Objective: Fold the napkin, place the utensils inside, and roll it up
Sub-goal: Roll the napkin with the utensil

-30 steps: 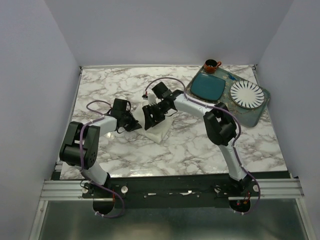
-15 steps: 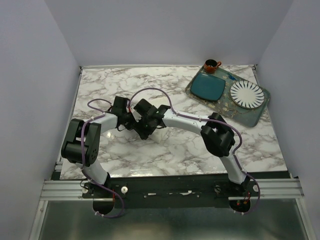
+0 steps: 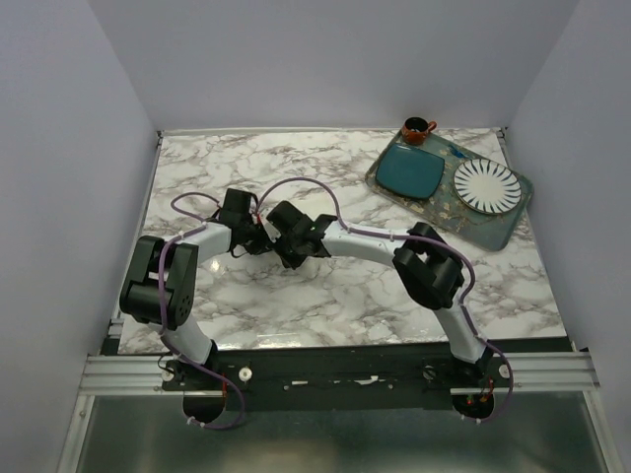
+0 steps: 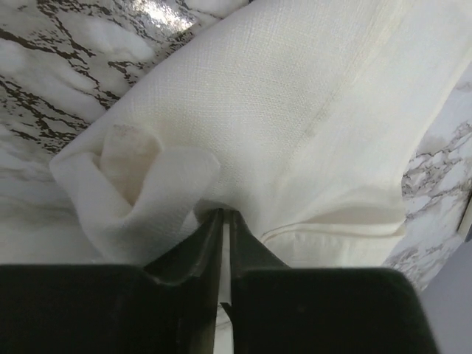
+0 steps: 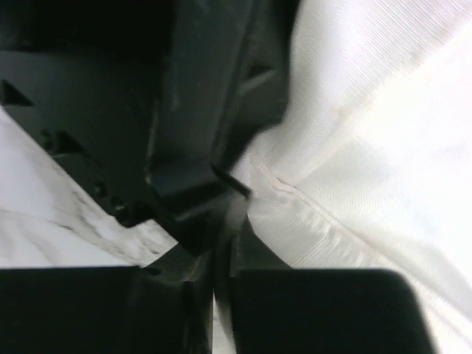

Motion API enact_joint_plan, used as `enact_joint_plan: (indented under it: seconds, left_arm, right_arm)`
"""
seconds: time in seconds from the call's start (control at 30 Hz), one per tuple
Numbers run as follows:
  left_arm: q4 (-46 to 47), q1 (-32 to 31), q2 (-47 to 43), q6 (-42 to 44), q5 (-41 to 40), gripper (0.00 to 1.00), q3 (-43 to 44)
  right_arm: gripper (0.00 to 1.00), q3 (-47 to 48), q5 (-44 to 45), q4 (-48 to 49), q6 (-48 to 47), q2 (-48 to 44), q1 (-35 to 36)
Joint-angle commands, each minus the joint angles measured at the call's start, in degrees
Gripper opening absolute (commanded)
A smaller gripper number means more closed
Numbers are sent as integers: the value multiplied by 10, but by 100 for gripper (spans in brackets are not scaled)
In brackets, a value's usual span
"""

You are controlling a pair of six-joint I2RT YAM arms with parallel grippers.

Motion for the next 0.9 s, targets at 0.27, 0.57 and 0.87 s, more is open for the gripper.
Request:
enact_joint_plan:
  seconds: [0.27, 0.57, 0.87]
  left_arm:
    - [-162, 6, -148, 105, -90, 52, 61]
    - [-106, 5, -152, 75, -18, 32, -7]
    - [-29, -2, -76, 67, 8, 25, -13]
  right_arm:
    - [0, -51, -435, 56, 95, 64, -108]
    - [2, -61, -499, 72, 119, 92, -135]
    - [5, -75, -476, 79, 114, 88, -136]
